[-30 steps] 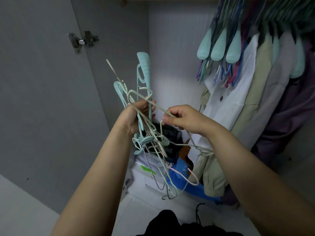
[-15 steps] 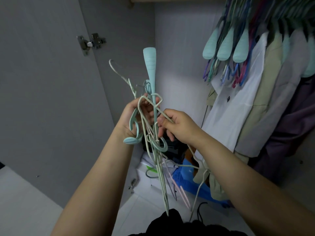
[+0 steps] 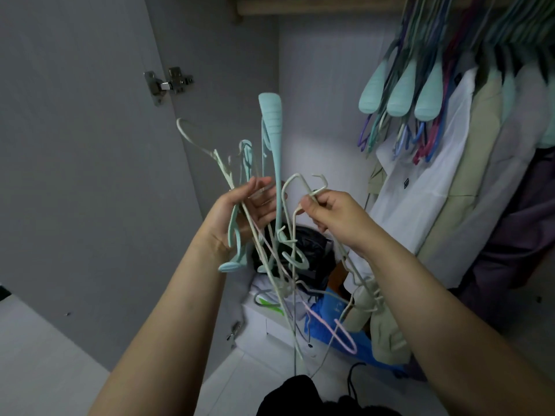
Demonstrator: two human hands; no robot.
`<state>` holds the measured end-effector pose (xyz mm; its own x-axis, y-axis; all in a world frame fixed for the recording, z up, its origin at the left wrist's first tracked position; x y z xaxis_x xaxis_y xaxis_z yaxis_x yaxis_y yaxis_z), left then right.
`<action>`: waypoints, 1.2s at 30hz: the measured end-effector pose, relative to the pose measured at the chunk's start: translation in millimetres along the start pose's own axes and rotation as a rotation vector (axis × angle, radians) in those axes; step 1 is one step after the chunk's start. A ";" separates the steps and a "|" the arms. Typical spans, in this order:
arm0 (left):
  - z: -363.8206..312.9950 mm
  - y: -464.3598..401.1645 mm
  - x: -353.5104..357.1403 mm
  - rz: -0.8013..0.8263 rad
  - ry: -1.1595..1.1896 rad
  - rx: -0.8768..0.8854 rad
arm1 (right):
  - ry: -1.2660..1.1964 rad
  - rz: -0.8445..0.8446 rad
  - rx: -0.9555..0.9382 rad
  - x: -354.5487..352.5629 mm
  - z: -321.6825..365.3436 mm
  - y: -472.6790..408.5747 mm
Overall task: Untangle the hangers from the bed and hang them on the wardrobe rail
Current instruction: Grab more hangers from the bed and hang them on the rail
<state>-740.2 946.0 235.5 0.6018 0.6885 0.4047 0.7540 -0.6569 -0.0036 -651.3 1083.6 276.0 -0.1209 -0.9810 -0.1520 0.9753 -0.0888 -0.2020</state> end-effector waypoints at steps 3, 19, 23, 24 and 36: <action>6.1 2.1 4.5 0.027 -0.002 -0.042 | 0.121 -0.066 -0.043 -10.1 3.3 -4.6; 20.5 29.1 -49.8 -0.061 -0.049 -0.185 | -0.213 -0.349 -0.037 -90.2 -20.4 -22.0; 18.4 35.6 -55.4 -0.218 -0.218 -0.167 | -0.251 -0.420 0.003 -86.6 -31.2 -22.4; 16.8 36.6 -55.0 -0.226 -0.241 -0.151 | -0.257 -0.411 0.012 -83.4 -33.1 -23.5; -6.1 47.2 -58.6 -0.138 -0.165 -0.061 | -0.134 -0.228 0.159 -60.7 -74.1 -25.6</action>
<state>-741.5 872.7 217.2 0.5328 0.8107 0.2428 0.8178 -0.5670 0.0985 -682.6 1158.3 218.7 -0.3248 -0.9457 0.0108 0.9438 -0.3248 -0.0612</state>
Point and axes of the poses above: each hand's wrist, its own y-axis away from the middle knuckle, its own x-axis out of the palm, z = x × y, the point moved 7 cm from there along -y, towards the middle knuckle, and after that the axes turned 13 degrees about -y, right-handed, at the moved point
